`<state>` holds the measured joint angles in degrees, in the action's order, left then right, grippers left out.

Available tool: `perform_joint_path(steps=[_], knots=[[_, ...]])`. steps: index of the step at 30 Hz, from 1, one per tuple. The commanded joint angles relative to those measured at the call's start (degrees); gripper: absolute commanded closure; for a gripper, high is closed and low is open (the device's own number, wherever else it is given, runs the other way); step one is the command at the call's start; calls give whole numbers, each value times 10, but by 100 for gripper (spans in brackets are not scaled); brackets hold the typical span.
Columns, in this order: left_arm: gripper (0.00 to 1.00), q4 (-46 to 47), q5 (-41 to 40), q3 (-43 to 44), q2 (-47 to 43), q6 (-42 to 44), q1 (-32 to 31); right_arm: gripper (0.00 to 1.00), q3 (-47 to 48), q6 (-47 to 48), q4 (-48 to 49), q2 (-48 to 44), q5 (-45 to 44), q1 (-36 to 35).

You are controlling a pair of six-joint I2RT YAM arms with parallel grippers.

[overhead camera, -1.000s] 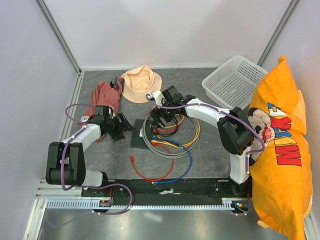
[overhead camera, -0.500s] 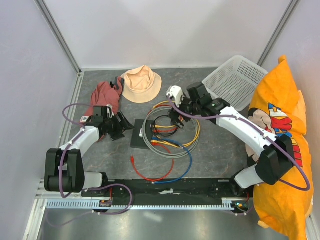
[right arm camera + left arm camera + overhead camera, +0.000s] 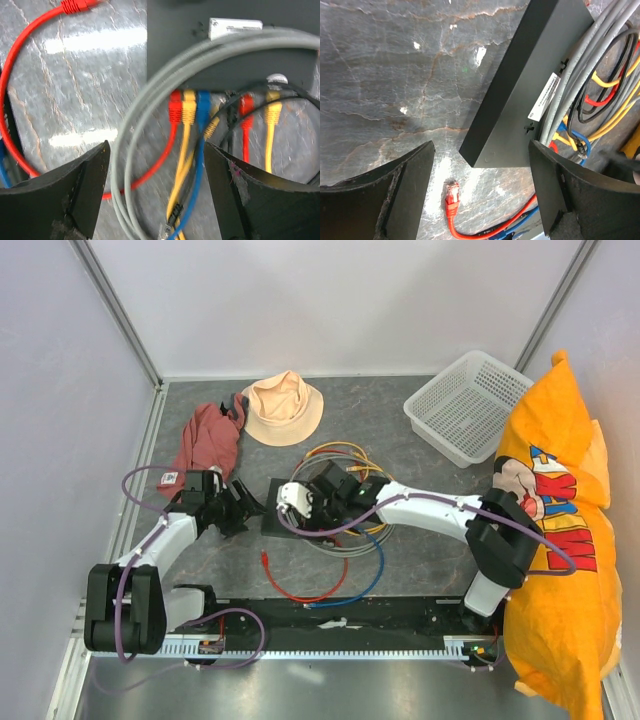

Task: Pull the plug from the switch port

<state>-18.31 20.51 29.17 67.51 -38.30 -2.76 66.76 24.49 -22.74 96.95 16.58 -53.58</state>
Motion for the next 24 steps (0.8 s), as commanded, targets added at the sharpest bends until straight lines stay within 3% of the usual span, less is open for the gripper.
perform_joint_path(steps=[1, 10, 14, 21, 24], knots=[[16, 16, -17, 9, -5, -2, 0, 16, -14, -8, 70, 16, -125, -24], [16, 21, -28, 13, -25, 17, 7, 16, -33, 13, 84, 75, -209, -22], [16, 21, -33, 16, -26, 24, 14, 17, -20, 21, 76, 73, -204, -20], [16, 26, -32, 21, -14, 25, 22, 58, -12, 27, 75, 67, -186, -20], [16, 30, -28, 17, -11, 22, 21, 70, 5, 34, 62, 62, -169, -20]])
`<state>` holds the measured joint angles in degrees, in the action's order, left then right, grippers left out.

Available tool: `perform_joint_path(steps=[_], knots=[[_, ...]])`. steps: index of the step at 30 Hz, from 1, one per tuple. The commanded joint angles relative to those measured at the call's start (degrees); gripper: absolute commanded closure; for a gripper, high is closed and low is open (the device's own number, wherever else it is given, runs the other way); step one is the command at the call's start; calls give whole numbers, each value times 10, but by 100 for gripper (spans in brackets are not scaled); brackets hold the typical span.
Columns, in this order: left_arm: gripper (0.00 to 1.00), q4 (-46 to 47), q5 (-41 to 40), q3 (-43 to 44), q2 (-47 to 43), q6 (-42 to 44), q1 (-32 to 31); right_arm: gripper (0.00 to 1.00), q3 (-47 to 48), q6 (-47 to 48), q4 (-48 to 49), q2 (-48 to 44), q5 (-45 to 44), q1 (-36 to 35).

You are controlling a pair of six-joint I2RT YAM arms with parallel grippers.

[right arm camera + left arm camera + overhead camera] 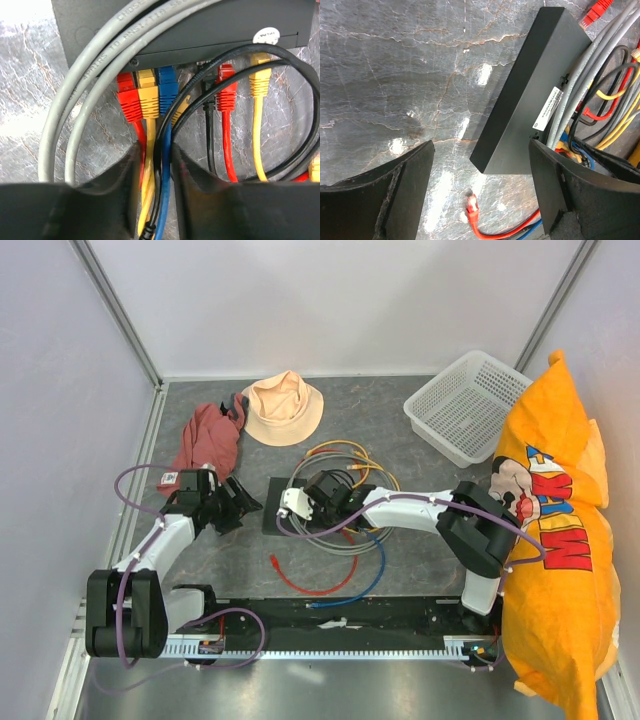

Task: Pull the plug from the switch port

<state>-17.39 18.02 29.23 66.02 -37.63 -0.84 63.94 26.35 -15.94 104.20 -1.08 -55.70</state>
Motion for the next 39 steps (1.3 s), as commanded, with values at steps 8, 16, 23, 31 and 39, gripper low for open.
perform_joint_path(steps=[8, 16, 23, 31, 39], knots=[[14, 55, 37, -11, 9, -1, 3, 83, 84, -22, -40, -17, 93, 2], [13, 55, 54, -38, 10, -37, 2, 85, 144, -72, -49, -20, 128, 21], [14, 96, 115, -64, 49, -112, 7, 85, 178, -101, -60, -9, 165, 39], [16, 112, 235, -43, 118, -251, 39, 85, 180, -177, -65, -2, 214, 74], [32, 224, 261, -66, 140, -315, 75, 83, 181, -217, -64, 41, 260, 103]])
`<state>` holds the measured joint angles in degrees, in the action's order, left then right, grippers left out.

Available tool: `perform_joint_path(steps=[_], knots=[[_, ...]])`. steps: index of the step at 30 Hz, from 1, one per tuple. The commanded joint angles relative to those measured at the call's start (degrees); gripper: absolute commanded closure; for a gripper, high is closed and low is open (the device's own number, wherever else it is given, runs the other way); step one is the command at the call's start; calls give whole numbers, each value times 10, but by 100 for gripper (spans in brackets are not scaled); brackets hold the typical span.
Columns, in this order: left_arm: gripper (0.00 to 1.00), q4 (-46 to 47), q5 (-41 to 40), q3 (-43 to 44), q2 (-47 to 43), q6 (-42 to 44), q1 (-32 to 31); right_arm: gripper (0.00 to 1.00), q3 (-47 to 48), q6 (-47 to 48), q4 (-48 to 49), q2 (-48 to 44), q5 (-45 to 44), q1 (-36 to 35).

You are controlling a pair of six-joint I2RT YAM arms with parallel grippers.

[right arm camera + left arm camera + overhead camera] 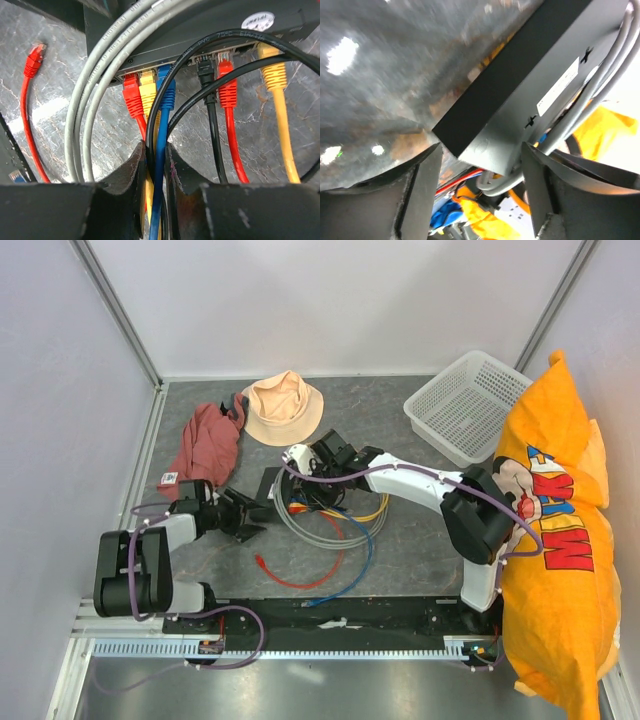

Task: Pull the plug from the switch port

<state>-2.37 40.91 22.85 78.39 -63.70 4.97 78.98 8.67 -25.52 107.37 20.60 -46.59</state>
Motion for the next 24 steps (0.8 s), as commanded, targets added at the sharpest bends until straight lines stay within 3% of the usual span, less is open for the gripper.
perform_joint_path(steps=[1, 6, 9, 14, 21, 24], knots=[[35, 89, 34, -1, 29, -55, 19, 83, 31, -46, 32, 14, 49, 15], [42, 160, 30, 13, 73, -63, 23, 83, 34, -63, 30, 24, 65, 20], [28, 158, 23, 22, 93, -56, 24, 83, 35, -100, 42, 18, 82, 26], [23, 151, 15, 33, 74, -36, 23, 83, 52, -147, 61, -1, 116, 43], [31, 175, -10, 26, 49, -41, 23, 81, 45, -187, 88, 12, 178, 62], [39, 203, -2, 42, 64, -56, 23, 80, 43, -187, 90, 15, 189, 62]])
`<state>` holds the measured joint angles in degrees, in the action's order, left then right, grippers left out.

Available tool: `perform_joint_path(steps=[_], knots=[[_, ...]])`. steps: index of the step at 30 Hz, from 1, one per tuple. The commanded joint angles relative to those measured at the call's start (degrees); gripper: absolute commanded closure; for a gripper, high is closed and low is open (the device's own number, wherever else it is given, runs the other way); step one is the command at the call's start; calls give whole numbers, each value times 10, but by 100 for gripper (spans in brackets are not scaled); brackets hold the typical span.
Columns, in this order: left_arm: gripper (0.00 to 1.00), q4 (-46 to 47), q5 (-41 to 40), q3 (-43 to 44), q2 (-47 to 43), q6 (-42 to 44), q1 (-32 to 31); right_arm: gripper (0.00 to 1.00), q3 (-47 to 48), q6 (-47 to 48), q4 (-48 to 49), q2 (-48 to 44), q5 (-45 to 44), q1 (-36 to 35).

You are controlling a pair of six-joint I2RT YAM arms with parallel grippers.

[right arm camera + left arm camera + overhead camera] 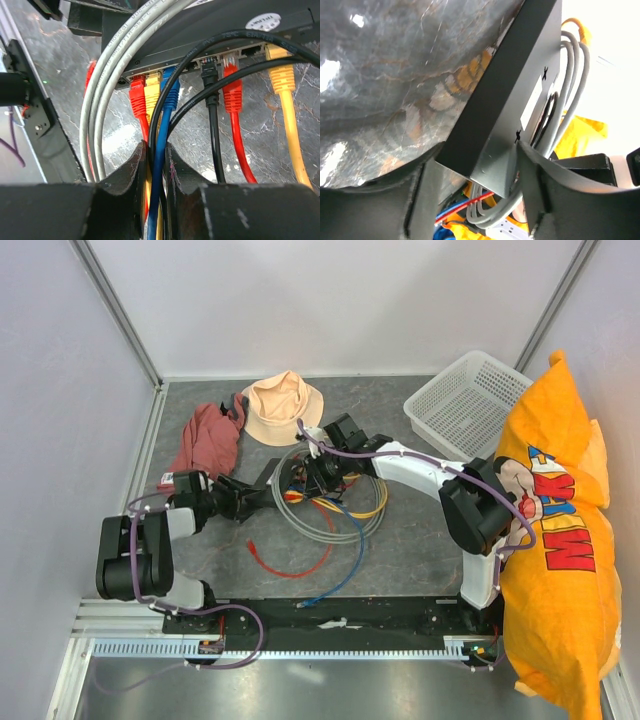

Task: Pull the plug from the switch port

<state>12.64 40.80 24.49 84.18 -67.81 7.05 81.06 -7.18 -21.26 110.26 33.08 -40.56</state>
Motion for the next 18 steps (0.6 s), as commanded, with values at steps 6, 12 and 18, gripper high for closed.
perform_joint_path(steps=[6, 12, 18], knots=[[47, 87, 17, 55, 43, -53, 3, 79, 11, -35, 59, -9, 82, 1], [76, 90, 38, 67, 35, -58, 2, 63, -4, -16, 48, -14, 66, 1], [98, 63, 62, 112, 12, -41, 2, 16, 32, 67, -21, -41, 53, 12]])
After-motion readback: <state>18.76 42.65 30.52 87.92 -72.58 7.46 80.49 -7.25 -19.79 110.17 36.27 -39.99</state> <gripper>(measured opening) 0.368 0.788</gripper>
